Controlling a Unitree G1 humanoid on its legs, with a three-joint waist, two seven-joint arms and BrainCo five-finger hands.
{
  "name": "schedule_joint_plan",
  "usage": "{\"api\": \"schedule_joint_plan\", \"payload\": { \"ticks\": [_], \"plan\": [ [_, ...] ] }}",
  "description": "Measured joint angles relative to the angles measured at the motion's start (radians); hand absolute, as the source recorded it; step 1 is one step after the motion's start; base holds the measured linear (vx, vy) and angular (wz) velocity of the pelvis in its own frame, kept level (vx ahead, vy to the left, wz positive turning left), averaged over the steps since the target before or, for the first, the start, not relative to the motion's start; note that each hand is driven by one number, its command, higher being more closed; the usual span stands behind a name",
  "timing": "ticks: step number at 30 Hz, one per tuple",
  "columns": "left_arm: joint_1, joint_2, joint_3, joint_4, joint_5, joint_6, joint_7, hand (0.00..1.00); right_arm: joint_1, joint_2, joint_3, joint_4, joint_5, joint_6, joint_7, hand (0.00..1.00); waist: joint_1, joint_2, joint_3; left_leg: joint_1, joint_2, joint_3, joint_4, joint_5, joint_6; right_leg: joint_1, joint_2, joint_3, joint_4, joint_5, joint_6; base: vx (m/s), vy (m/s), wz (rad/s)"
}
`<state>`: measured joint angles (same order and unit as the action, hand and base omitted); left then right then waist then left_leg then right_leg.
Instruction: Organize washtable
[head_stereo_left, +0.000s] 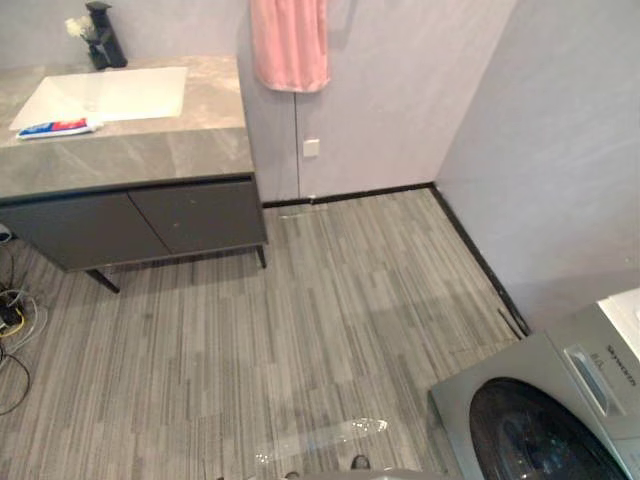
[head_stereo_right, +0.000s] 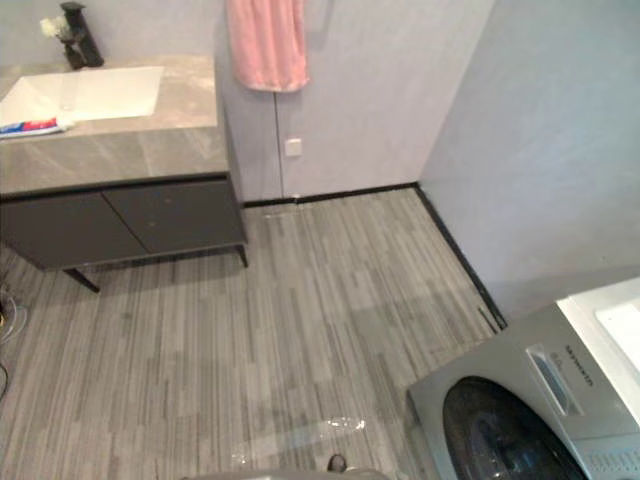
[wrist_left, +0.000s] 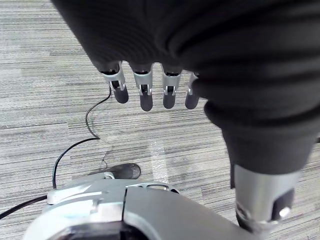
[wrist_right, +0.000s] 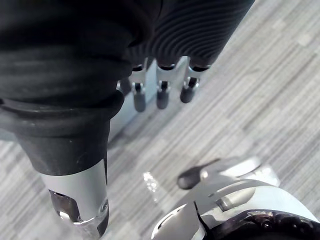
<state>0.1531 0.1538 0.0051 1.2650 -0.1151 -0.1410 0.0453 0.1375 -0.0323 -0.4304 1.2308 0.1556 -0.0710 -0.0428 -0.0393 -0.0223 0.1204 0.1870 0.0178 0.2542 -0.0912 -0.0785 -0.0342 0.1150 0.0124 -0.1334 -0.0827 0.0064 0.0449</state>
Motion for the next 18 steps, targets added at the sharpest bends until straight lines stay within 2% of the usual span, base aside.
{"api": "schedule_joint_plan", "payload": {
  "ticks": [1,2,3,4,6,8,10,11,13,15,16,17,18],
  "plan": [
    [-0.002,-0.002,0.0,0.0,0.0,0.0,0.0,0.0,-0.001,-0.001,0.0,-0.002,0.001,0.0,0.002,0.0,-0.001,0.001,0.003,-0.001,0.002,0.005,0.002,0.0,0.0,-0.013,0.0,0.003,0.023,-0.004,-0.001,-0.09,-0.026,-0.27],
    [-0.002,-0.006,-0.001,0.0,0.0,0.0,0.0,0.0,-0.003,-0.003,-0.001,-0.01,0.002,-0.001,0.004,0.0,-0.003,0.011,0.011,-0.003,0.002,0.02,0.004,0.0,0.001,-0.066,-0.006,0.004,0.121,-0.049,-0.007,-0.07,-0.02,-0.23],
    [-0.004,-0.007,-0.002,0.0,0.0,0.0,0.0,0.0,-0.003,-0.003,-0.001,-0.015,0.004,-0.001,0.004,0.0,-0.006,0.007,0.013,-0.001,0.0,0.023,0.004,-0.001,0.001,-0.088,-0.012,0.003,0.17,-0.071,-0.007,-0.08,-0.011,-0.19],
    [-0.007,-0.008,-0.003,0.001,0.0,0.001,0.0,0.0,-0.001,-0.002,-0.001,-0.029,0.014,-0.001,0.005,0.0,-0.007,0.014,0.024,-0.002,-0.002,0.024,0.005,-0.004,0.006,-0.121,-0.02,0.0,0.246,-0.101,-0.003,-0.09,0.001,-0.11],
    [-0.015,-0.008,-0.003,0.0,0.0,0.002,-0.002,0.0,0.0,0.001,-0.001,-0.041,0.047,-0.002,0.005,0.0,-0.008,0.018,0.044,0.015,-0.006,0.036,0.003,-0.021,0.045,-0.224,-0.055,-0.044,0.456,-0.157,0.015,-0.11,0.011,-0.16],
    [-0.017,-0.008,-0.002,0.0,0.0,0.002,-0.002,0.0,-0.001,0.005,-0.001,-0.047,0.074,-0.009,0.004,0.0,-0.011,0.019,0.047,0.028,-0.004,0.04,0.009,-0.026,0.051,-0.271,-0.096,-0.111,0.538,-0.179,0.002,-0.02,0.028,-0.11],
    [-0.018,-0.008,-0.002,0.0,0.001,0.002,-0.003,0.0,0.0,0.005,0.001,-0.048,0.079,-0.012,0.004,0.0,-0.015,0.018,0.049,0.035,0.01,0.041,0.014,-0.035,0.043,-0.291,-0.121,-0.119,0.495,-0.173,0.007,0.02,0.04,-0.05],
    [-0.018,-0.008,0.002,0.0,0.001,0.003,-0.003,0.0,-0.001,0.006,0.002,-0.049,0.079,-0.013,0.004,0.0,-0.02,0.018,0.049,0.036,0.03,0.041,0.026,-0.051,0.032,-0.3,-0.122,-0.116,0.423,-0.153,0.017,0.11,-0.029,-0.01],
    [-0.017,-0.008,0.01,0.0,0.001,0.006,-0.003,0.0,-0.002,0.007,0.004,-0.052,0.079,-0.013,0.003,0.0,-0.026,0.015,0.049,0.038,0.063,0.041,0.038,-0.071,0.004,-0.314,-0.121,-0.121,0.31,-0.094,0.014,0.18,-0.086,-0.01],
    [-0.017,-0.007,0.035,0.0,0.003,0.007,-0.009,0.0,0.005,0.009,0.004,-0.059,0.078,-0.013,0.001,0.0,-0.029,0.004,0.05,0.051,0.078,0.044,0.041,-0.092,-0.031,-0.311,-0.124,-0.142,0.212,-0.002,0.022,0.25,-0.142,-0.03],
    [-0.017,-0.01,0.046,0.0,0.006,0.009,-0.011,0.0,0.008,0.015,0.002,-0.062,0.078,-0.012,0.002,0.0,-0.03,0.002,0.049,0.071,0.091,0.049,0.036,-0.095,-0.059,-0.308,-0.124,-0.152,0.219,0.097,-0.003,0.35,-0.207,-0.02],
    [-0.022,-0.025,0.045,-0.001,0.01,0.011,-0.016,0.0,0.005,0.001,0.0,-0.068,0.077,-0.012,0.002,0.0,-0.035,0.031,0.052,0.074,0.126,0.055,0.036,-0.091,-0.072,-0.317,-0.101,-0.172,0.267,0.047,-0.012,0.35,-0.208,0.05],
    [-0.025,-0.031,0.046,-0.003,0.011,0.01,-0.019,0.0,0.003,-0.003,-0.001,-0.073,0.077,-0.014,0.002,0.0,-0.042,0.045,0.055,0.077,0.134,0.054,0.035,-0.089,-0.076,-0.331,-0.096,-0.182,0.303,0.016,-0.018,0.34,-0.195,0.21]
  ]
}}
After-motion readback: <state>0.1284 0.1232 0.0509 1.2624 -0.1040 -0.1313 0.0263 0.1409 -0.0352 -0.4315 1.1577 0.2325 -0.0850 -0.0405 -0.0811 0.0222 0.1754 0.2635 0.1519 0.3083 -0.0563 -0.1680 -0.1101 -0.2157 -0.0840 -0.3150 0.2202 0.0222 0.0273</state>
